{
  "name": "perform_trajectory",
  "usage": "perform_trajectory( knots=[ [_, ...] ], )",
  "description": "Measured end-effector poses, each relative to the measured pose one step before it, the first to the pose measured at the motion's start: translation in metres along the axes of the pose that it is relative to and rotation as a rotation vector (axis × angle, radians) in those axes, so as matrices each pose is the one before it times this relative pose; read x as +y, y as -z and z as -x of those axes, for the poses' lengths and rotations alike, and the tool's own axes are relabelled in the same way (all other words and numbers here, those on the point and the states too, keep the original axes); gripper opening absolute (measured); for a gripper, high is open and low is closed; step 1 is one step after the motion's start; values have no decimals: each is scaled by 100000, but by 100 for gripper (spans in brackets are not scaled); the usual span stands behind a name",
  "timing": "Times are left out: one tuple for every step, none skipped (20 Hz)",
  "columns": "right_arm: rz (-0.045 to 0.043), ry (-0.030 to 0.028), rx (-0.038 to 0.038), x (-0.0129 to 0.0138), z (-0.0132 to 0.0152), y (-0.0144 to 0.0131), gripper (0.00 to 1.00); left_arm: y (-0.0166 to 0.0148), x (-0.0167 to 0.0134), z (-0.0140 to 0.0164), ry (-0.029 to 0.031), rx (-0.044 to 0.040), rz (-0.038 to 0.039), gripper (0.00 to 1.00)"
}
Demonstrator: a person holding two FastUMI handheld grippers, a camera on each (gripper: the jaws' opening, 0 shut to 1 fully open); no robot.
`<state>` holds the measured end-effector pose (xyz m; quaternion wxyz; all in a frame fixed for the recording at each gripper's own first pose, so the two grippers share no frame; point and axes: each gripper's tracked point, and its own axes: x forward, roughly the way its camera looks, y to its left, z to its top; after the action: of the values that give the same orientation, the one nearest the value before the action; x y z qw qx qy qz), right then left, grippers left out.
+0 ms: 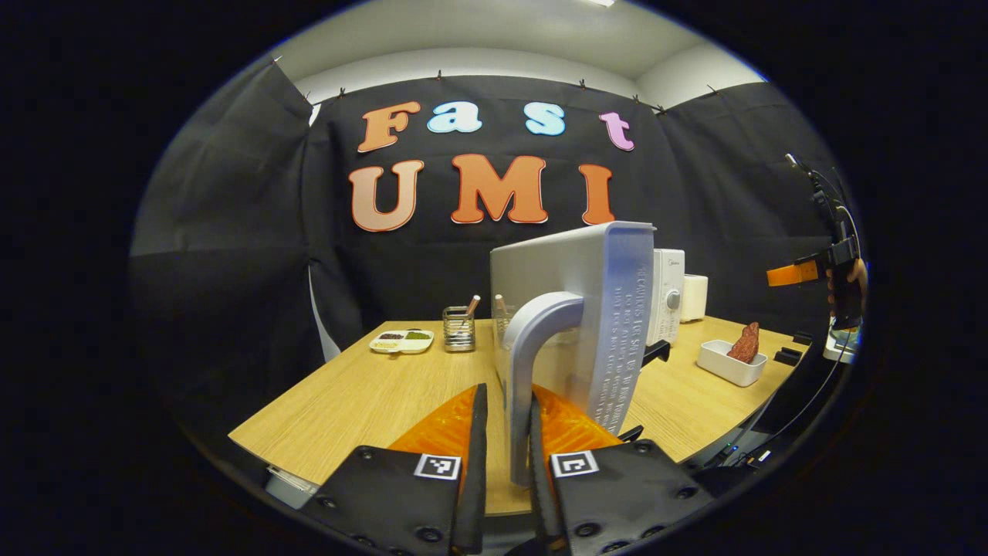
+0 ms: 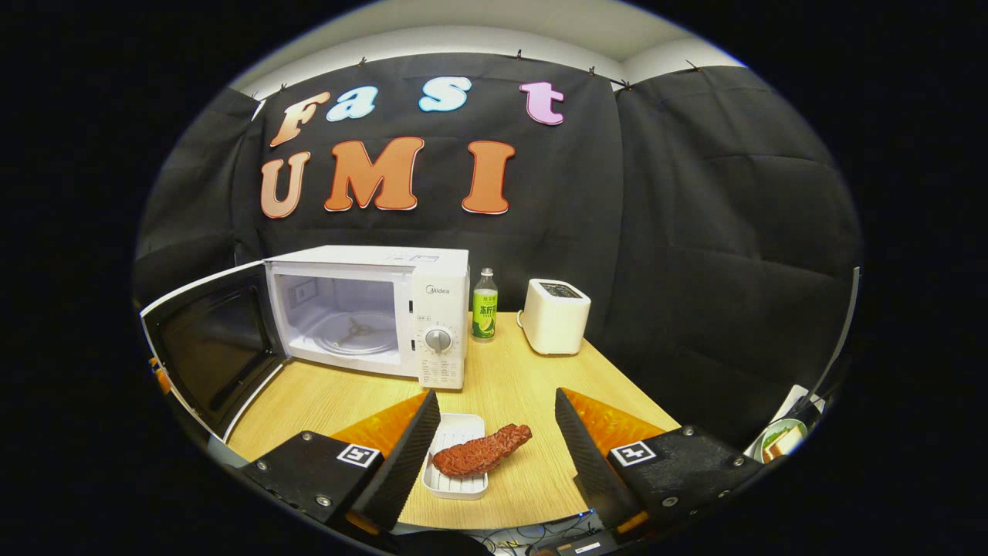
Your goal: Open the microwave oven with the left hand, put the food in, and close the microwave oven.
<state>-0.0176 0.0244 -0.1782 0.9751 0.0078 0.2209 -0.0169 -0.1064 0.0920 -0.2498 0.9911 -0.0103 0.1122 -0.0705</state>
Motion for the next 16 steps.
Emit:
perform_trajectory(
  knots=[
    [5,320,401,65,-193,164,93,262,379,110,-38,635,489,32],
    [44,233,699,157,-95,310,93,-23,117,82,313,489,503,24],
    [-157,206,957,95,-146,289,93,291,49,45,226,1027,231,28],
    [-96,-93,1039,97,-181,484,93,-12,366,328,-1400,27,-590,43],
    [99,-161,1015,123,-203,381,93,69,36,389,-225,525,-1491,46],
    [305,95,916,-4,-272,366,93,-16,271,296,-1133,-228,-2989,57],
    [289,279,837,-40,-250,335,93,58,433,425,-915,117,-2350,51],
    [66,323,1079,-74,-263,407,93,-118,75,-20,-43,-249,-68,53],
    [-137,249,1253,-156,-317,373,93,205,284,-246,-735,666,298,58],
    [-470,141,1132,-72,-310,496,93,185,506,217,-1182,673,594,58],
    [-287,-174,1258,-8,-249,452,93,12,301,222,-1128,378,679,58],
    [-5,-31,1530,-63,-286,548,93,164,382,289,-1410,495,19,58],
    [251,151,1297,-37,-272,483,93,200,276,393,-1826,489,-1538,62],
    [348,285,1057,-213,-319,323,93,241,503,244,-2448,1008,-2999,71],
    [142,425,945,-245,-248,267,93,207,398,430,-2712,984,-2318,64],
    [-62,173,823,-219,-245,361,94,-341,-7,410,-201,-90,885,66]
  ],
)
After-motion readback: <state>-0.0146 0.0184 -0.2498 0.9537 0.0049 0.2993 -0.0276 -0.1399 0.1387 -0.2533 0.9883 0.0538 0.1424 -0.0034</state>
